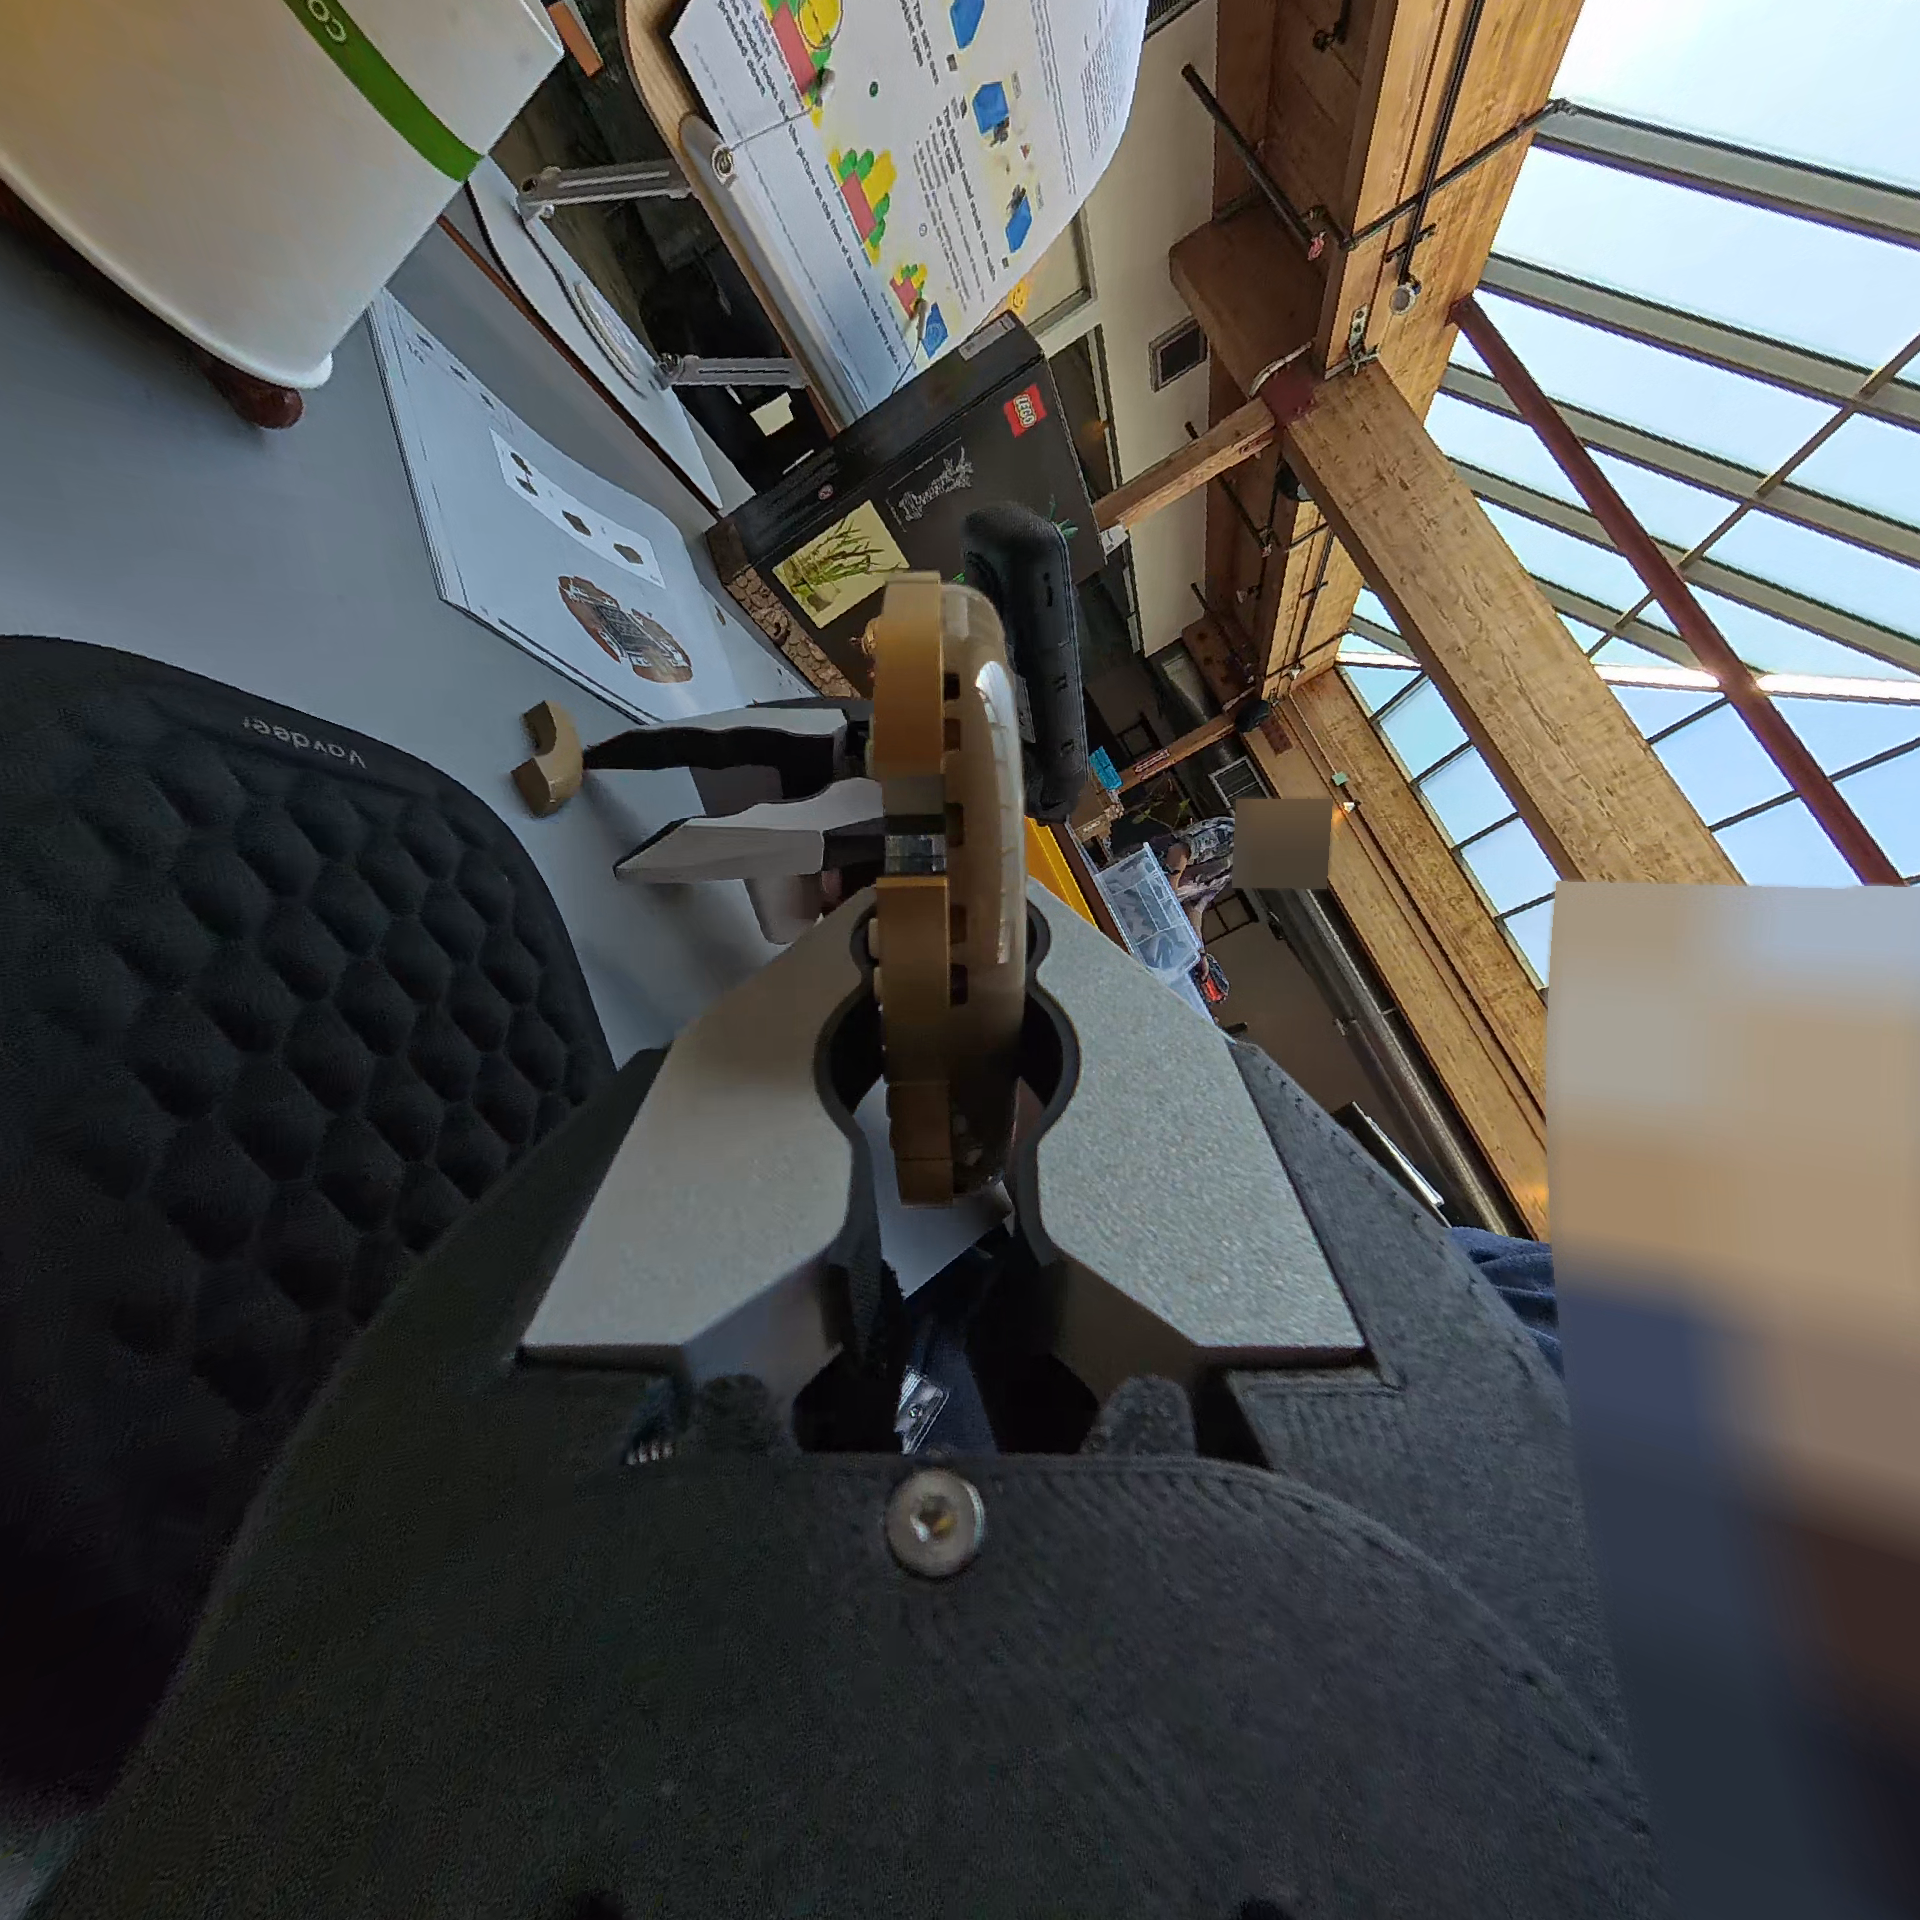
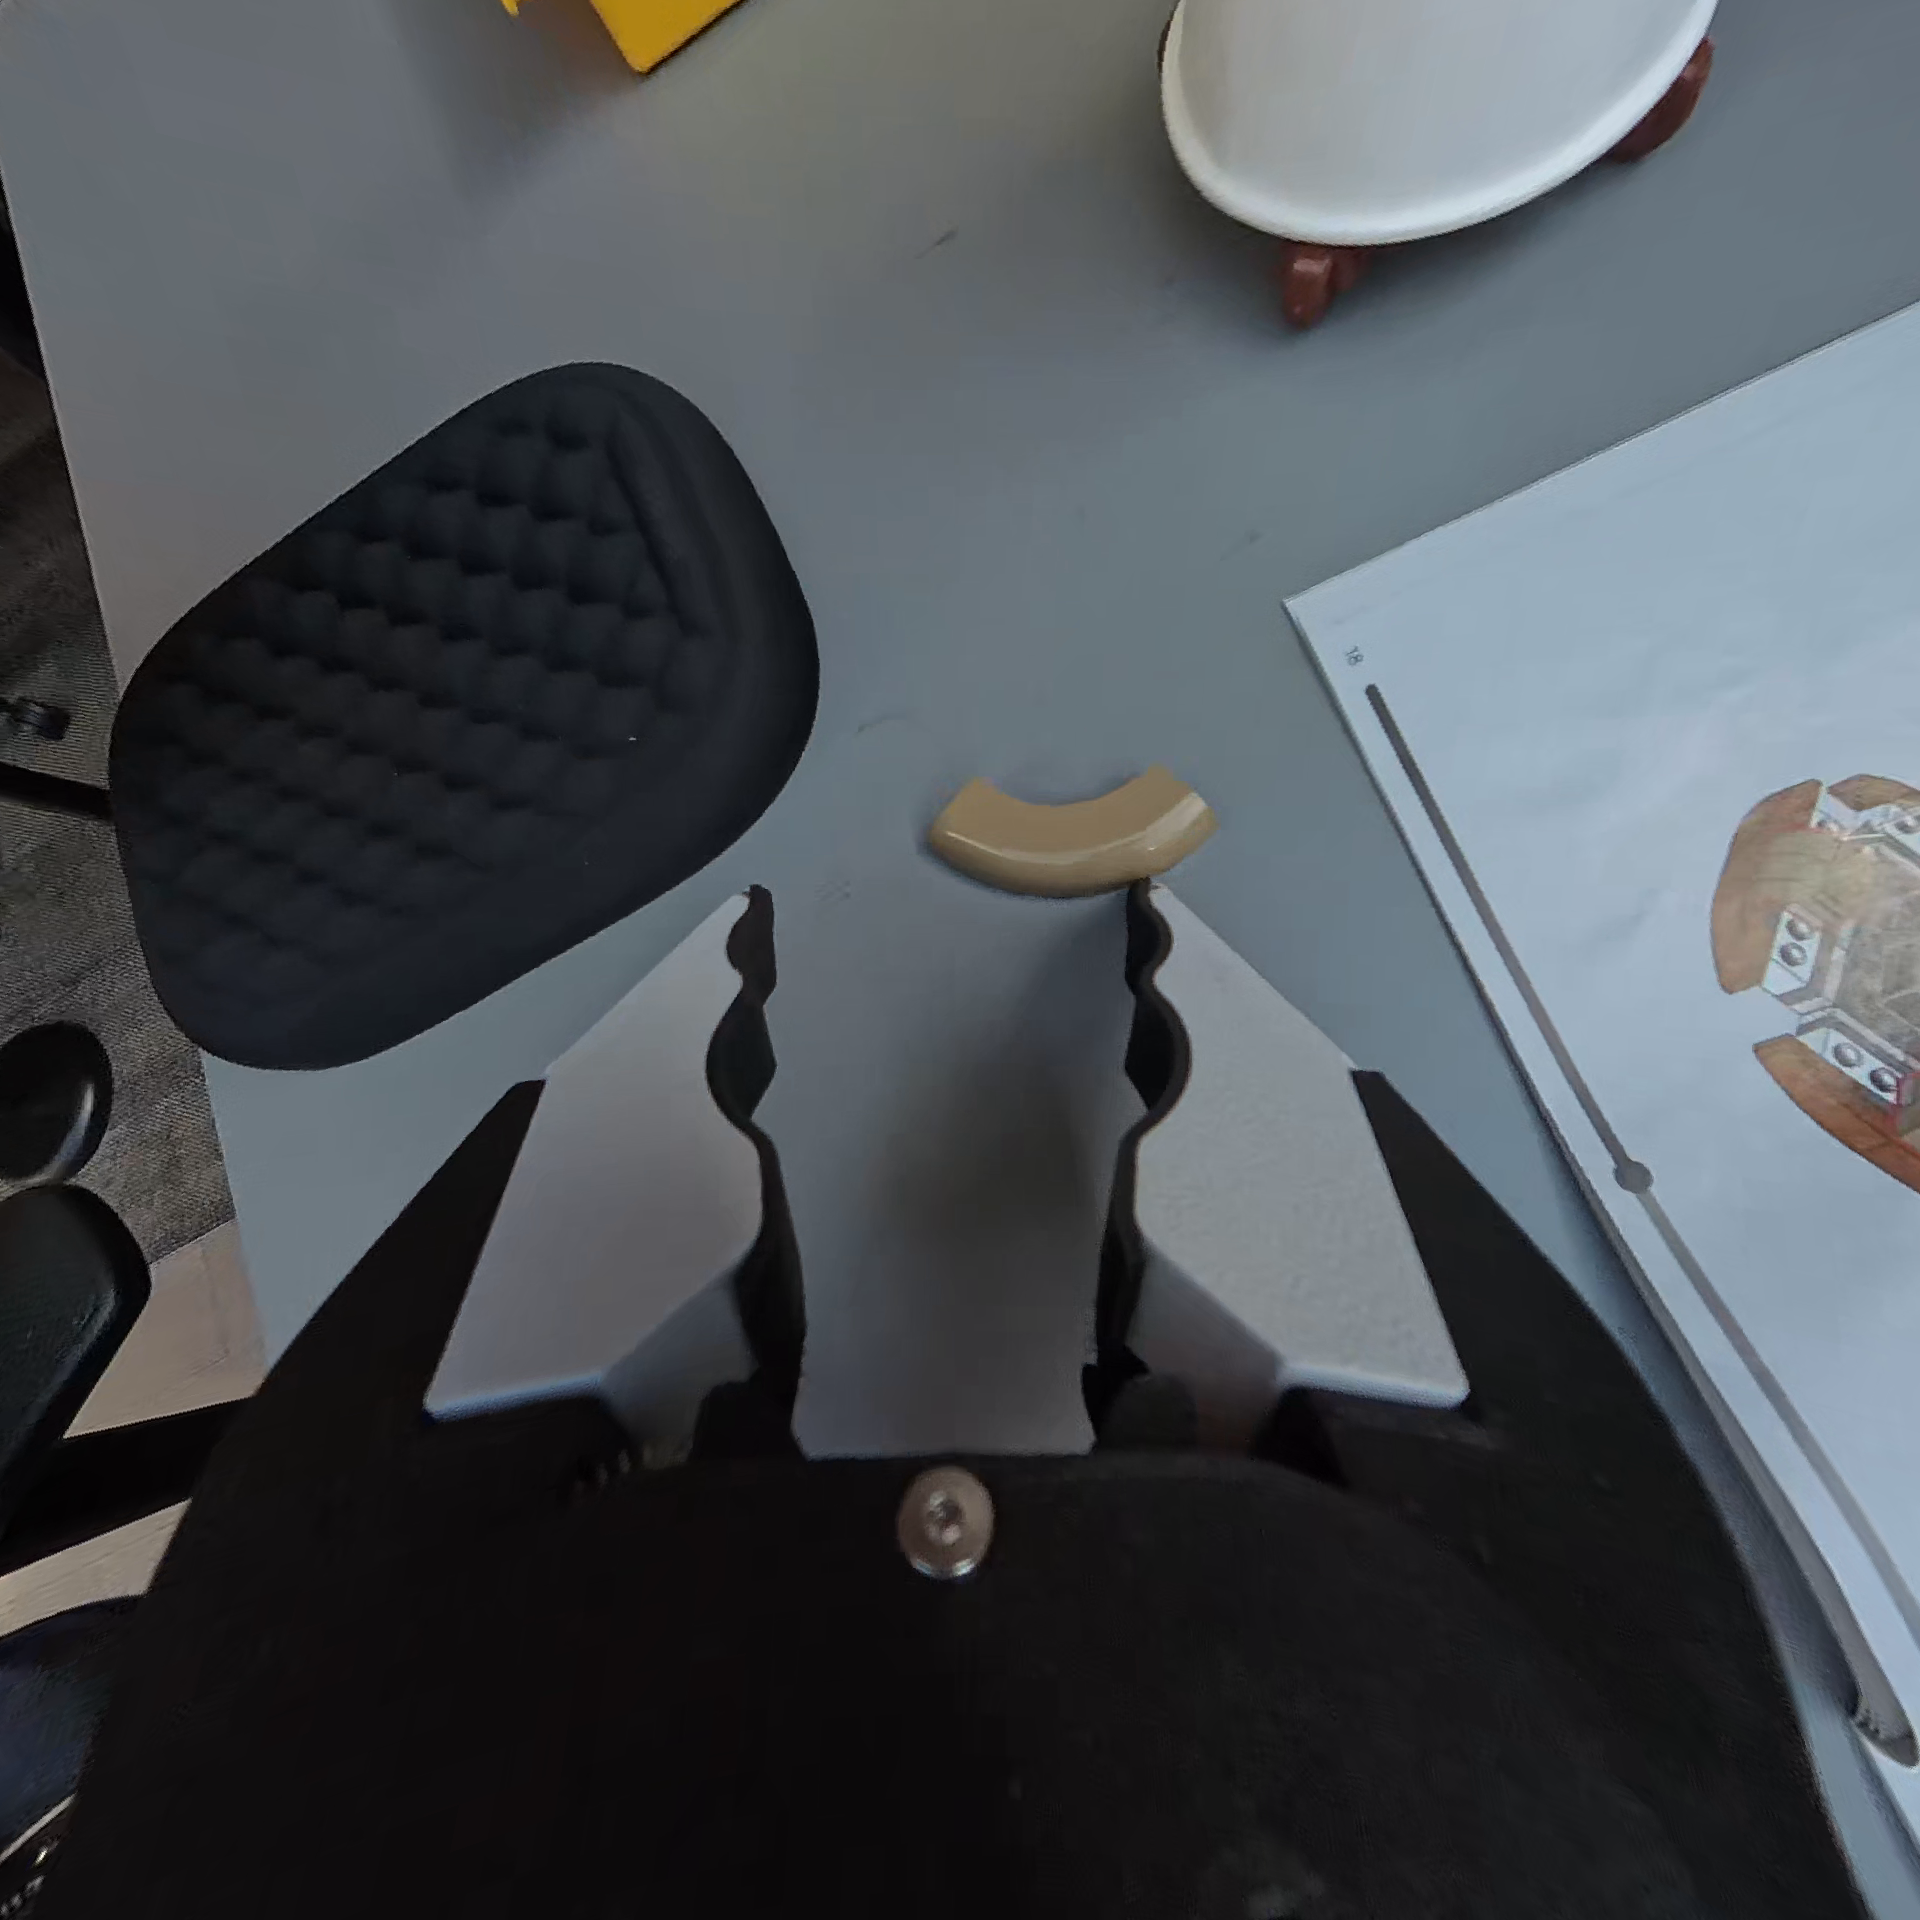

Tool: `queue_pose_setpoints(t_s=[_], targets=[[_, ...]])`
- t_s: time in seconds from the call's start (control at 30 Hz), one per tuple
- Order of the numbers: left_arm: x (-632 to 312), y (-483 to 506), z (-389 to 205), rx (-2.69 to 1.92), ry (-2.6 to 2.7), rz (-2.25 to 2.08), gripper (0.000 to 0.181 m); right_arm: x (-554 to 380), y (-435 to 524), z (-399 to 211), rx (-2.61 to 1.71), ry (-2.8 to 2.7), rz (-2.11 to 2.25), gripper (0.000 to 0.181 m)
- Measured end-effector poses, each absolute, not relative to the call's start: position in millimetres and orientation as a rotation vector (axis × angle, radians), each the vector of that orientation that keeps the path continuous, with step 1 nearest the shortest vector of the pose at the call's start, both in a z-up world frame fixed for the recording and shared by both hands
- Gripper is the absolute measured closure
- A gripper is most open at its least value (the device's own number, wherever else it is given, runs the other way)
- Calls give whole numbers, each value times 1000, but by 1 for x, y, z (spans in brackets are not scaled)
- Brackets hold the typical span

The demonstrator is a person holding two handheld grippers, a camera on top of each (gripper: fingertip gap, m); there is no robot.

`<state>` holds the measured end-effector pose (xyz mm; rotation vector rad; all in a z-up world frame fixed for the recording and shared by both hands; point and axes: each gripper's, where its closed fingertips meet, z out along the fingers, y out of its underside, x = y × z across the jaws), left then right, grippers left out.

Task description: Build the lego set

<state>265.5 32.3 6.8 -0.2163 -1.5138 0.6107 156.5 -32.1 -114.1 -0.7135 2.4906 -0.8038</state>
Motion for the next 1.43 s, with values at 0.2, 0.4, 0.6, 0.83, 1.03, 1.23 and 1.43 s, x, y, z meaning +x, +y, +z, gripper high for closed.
queue_pose_setpoints(t_s=[0.2,0.4,0.6,0.83,1.03,1.23,1.43], targets=[[264,35,10,-226,-1501,607,162,181,-47,-114,-782,2394,-843,124],[265,34,8,-223,-1506,603,161,181,-65,-116,-786,2417,-870,142],[263,32,6,-214,-1508,603,162,160,-54,-119,-948,2480,-729,163],[246,13,-2,-110,-1504,670,162,134,-38,-99,-944,2517,-826,165],[221,3,5,34,-1374,758,163,165,-14,10,-678,2129,-1094,165],[206,4,3,106,-1335,784,162,177,-4,28,-752,2149,-1176,165],[205,3,-1,179,-1295,769,162,184,-9,13,-832,2251,-1222,165]])
